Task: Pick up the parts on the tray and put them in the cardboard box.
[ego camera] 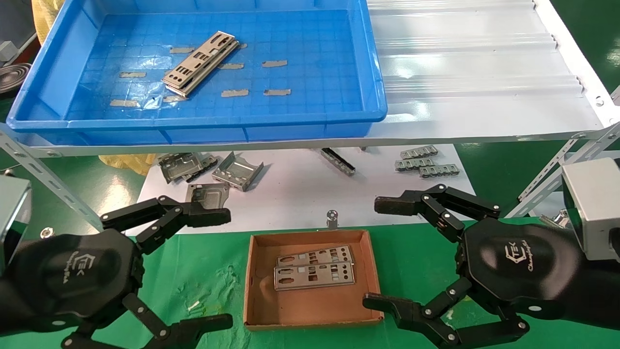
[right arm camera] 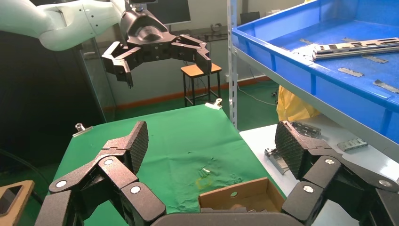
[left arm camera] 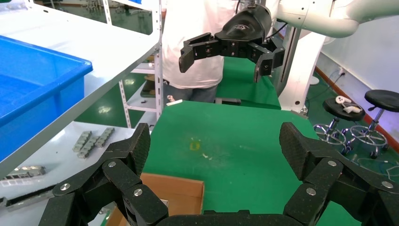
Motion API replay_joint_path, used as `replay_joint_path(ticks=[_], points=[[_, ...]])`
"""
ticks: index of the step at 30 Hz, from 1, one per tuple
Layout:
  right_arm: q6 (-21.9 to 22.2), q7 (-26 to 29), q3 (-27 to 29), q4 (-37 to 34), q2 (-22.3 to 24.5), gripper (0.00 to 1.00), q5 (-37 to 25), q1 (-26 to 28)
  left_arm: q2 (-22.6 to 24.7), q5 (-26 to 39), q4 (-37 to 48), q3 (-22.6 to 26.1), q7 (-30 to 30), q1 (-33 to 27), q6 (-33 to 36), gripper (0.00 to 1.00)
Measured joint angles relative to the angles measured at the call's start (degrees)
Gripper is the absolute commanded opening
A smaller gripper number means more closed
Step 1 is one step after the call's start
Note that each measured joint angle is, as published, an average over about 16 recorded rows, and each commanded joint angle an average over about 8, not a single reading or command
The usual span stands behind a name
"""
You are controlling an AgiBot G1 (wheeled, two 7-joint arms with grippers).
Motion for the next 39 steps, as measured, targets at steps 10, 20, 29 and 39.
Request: replay_joint_path(ticks=[10,20,29,39], points=[[0.00,0.00,0.00,0.00,0.00,1.00,0.00,0.00,0.02,0.00,0.03,0.01,0.01,-0.02,0.00,1.00],[0.00,0.00,0.00,0.00,0.00,1.00,0.00,0.00,0.02,0.00,0.04,0.01,0.01,-0.02,0.00,1.00],[0.00,0.00,0.00,0.00,0.00,1.00,0.00,0.00,0.02,0.00,0.04,0.02,0.01,-0.02,0.00,1.00],[0.00,0.00,0.00,0.00,0.00,1.00,0.00,0.00,0.02,-0.01,0.04,0.02,0.01,-0.02,0.00,1.00]])
